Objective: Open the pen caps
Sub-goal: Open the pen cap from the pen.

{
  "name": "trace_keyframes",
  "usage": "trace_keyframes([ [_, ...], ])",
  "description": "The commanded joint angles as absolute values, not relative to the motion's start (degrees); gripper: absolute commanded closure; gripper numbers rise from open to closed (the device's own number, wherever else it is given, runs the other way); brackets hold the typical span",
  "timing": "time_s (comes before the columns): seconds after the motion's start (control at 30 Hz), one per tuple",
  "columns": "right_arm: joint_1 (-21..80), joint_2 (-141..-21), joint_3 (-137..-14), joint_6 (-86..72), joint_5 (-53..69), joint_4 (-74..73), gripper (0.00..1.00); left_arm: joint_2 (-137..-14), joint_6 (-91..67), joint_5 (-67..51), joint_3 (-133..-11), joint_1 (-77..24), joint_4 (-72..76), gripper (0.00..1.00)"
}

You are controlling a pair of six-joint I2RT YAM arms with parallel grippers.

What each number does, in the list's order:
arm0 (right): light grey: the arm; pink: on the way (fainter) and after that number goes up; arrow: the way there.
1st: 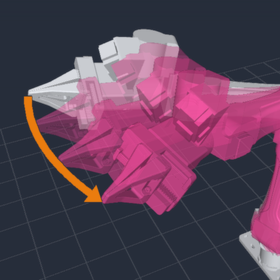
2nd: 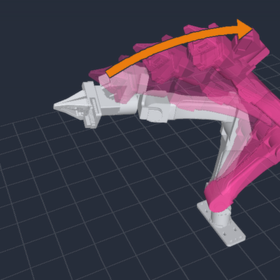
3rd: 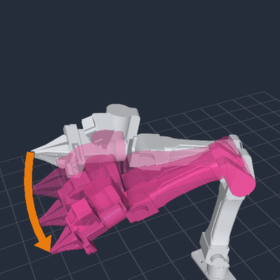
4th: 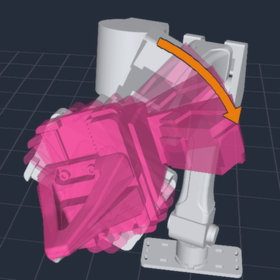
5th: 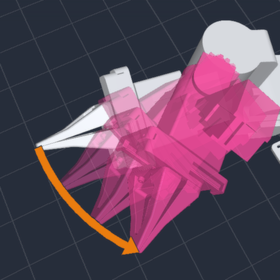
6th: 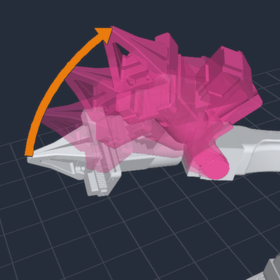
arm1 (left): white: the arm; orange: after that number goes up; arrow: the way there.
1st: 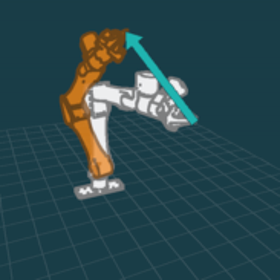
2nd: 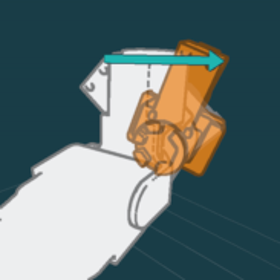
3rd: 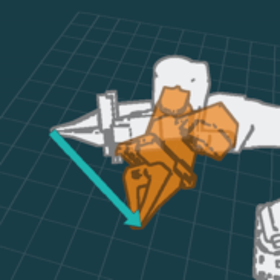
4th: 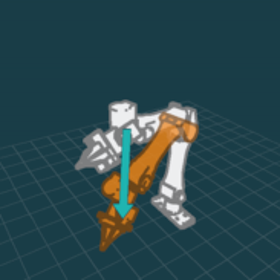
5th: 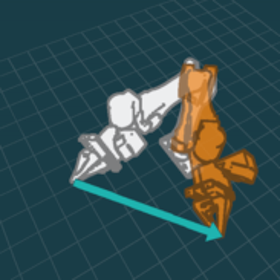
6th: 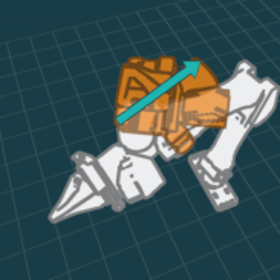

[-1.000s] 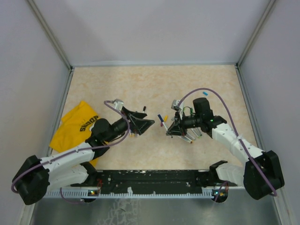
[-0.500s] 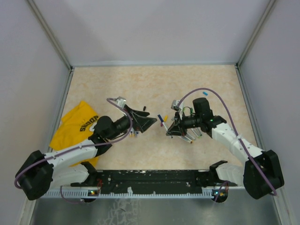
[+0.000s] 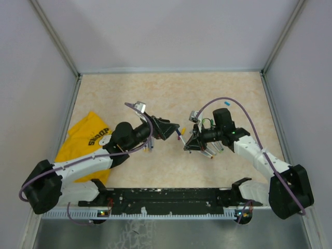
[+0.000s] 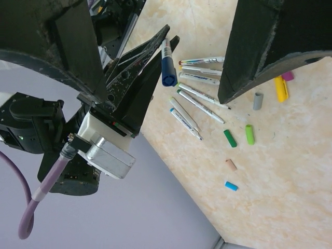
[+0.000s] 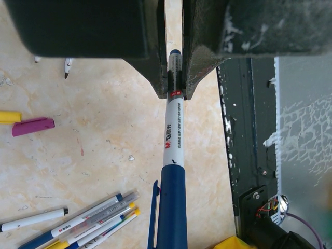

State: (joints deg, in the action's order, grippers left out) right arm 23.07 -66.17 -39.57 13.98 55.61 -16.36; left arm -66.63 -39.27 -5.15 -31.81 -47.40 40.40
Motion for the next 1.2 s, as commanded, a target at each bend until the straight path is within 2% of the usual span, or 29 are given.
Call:
trace_keyframes([
  [0.0,22.6,-66.0,-43.2,15.2,56.9,-15.7,1.0,-69.5,-39.3,-0.1,-35.4,-49.8,38.2,0.11],
  [0.23,22.6,-66.1,-43.2,14.8,56.9,-15.6,1.0,-72.1,-40.3,1.8,-35.2,-52.2,39.4,0.3],
  [0.33,22.6,-66.1,-43.2,14.8,56.7,-15.5,1.0,-72.3,-40.5,3.8,-35.0,-53.8,39.6,0.41],
  [0.5,22.6,-66.0,-43.2,14.6,56.8,-15.5,1.0,-74.5,-40.6,4.4,-35.9,-55.0,39.8,0.46],
  [0.57,22.6,-65.9,-43.1,14.7,56.7,-15.3,1.0,-75.4,-40.9,3.7,-36.3,-55.0,39.9,0.52],
  [0.63,22.6,-65.9,-43.1,14.7,56.7,-15.4,1.0,-75.8,-41.0,3.4,-36.5,-55.1,40.0,0.61],
  [0.7,22.6,-65.9,-43.1,14.7,56.7,-15.5,1.0,-75.7,-41.0,3.6,-36.3,-55.0,40.1,0.78],
  [0.8,22.6,-65.9,-42.9,15.1,56.7,-15.5,1.0,-75.2,-40.7,4.4,-36.2,-55.1,40.1,0.98],
  [0.87,22.6,-65.8,-42.9,14.6,57.5,-15.2,1.0,-74.9,-40.7,3.9,-36.0,-55.1,40.5,1.0],
  [0.9,22.5,-65.7,-42.8,13.9,58.1,-14.6,0.97,-74.9,-41.0,3.1,-36.0,-55.1,41.0,1.0],
  [1.0,22.6,-65.5,-42.3,11.2,59.7,-12.2,0.7,-75.2,-42.1,0.5,-35.2,-55.1,43.9,1.0],
  [1.03,22.6,-65.5,-42.2,10.2,60.3,-11.4,0.66,-75.2,-42.3,-0.1,-34.8,-55.1,44.8,1.0],
  [1.17,22.7,-65.5,-42.0,8.5,62.5,-9.8,0.63,-76.1,-43.0,-1.8,-34.0,-55.1,47.9,1.0],
])
